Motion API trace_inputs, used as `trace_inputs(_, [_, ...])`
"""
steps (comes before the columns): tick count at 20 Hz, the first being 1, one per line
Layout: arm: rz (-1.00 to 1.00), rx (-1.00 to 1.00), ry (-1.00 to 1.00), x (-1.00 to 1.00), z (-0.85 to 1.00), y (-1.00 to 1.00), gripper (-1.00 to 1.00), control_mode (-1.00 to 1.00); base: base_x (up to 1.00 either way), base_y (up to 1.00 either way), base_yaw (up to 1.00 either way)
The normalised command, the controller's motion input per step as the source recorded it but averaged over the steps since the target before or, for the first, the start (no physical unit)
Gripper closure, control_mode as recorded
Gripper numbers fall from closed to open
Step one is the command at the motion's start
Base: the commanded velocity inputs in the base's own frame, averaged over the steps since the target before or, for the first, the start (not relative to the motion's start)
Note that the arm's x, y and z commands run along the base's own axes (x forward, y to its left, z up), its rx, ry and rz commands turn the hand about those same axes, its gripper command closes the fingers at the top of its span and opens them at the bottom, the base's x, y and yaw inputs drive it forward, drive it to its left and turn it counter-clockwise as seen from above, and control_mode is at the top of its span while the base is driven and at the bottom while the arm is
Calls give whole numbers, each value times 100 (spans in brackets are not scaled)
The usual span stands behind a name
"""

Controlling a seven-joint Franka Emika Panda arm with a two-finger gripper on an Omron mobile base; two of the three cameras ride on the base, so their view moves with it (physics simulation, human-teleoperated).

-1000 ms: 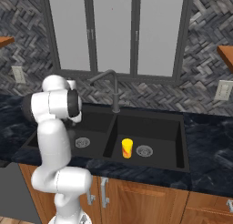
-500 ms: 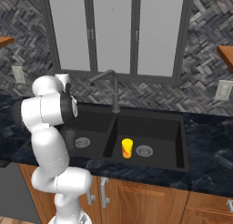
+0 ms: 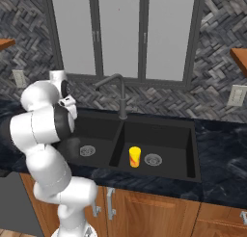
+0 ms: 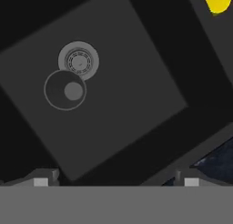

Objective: Move any existing items from the left basin to the right basin for drying. Then move the glass cup from the counter to the left basin of the sink for washing.

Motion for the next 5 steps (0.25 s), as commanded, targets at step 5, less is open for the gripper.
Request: trace_inputs(5, [0,-4,0,-34,46,0,-100,-100,0,0,0])
